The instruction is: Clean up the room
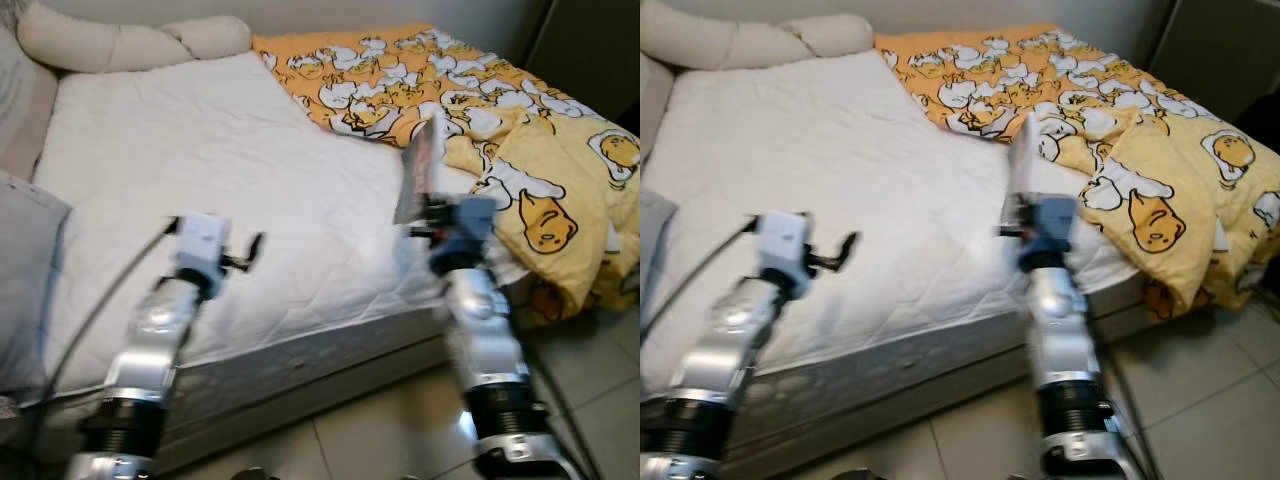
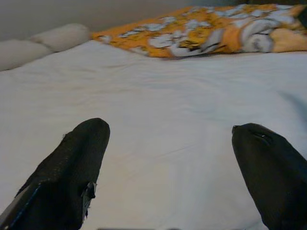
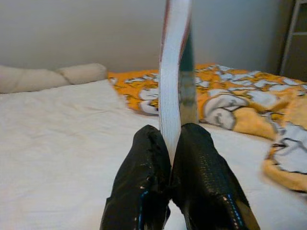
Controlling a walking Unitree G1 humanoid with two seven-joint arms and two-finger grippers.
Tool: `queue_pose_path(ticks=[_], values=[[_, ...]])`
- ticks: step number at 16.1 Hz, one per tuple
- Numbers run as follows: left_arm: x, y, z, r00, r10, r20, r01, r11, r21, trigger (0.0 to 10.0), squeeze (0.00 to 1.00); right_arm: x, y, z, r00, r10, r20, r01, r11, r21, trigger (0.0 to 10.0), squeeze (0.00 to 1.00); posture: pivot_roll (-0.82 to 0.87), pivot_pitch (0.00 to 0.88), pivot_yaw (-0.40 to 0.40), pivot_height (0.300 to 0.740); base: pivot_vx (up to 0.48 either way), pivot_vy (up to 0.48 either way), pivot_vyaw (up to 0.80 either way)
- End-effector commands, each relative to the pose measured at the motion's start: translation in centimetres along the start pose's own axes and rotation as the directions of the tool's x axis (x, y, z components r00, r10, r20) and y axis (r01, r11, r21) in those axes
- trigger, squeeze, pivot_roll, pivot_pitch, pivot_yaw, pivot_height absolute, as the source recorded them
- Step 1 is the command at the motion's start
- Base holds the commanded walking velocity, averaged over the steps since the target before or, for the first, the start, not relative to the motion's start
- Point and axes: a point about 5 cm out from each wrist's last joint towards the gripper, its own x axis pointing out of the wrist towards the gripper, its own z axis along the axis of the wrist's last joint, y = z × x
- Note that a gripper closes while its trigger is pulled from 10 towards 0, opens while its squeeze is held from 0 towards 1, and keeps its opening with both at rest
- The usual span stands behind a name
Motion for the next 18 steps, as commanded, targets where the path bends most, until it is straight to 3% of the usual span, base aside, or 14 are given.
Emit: queue_pose_path(ticks=[1,18], values=[[0.25,-0.65,0.24,1.000,-0.019,0.011,0.019,1.000,-0.005,10.0,0.84,0.48,-0.74,1.53,0.998,-0.015,0.063,0.016,1.000,-0.009,10.0,0.00,0.02,0.000,0.005,0.740,0.000,0.368,0.00],[0.25,-0.64,0.21,1.000,-0.018,0.012,0.018,1.000,-0.006,10.0,0.84,0.48,-0.74,1.52,0.998,-0.015,0.063,0.016,1.000,-0.009,10.0,0.00,0.02,0.000,0.005,0.740,0.000,0.367,0.00]])
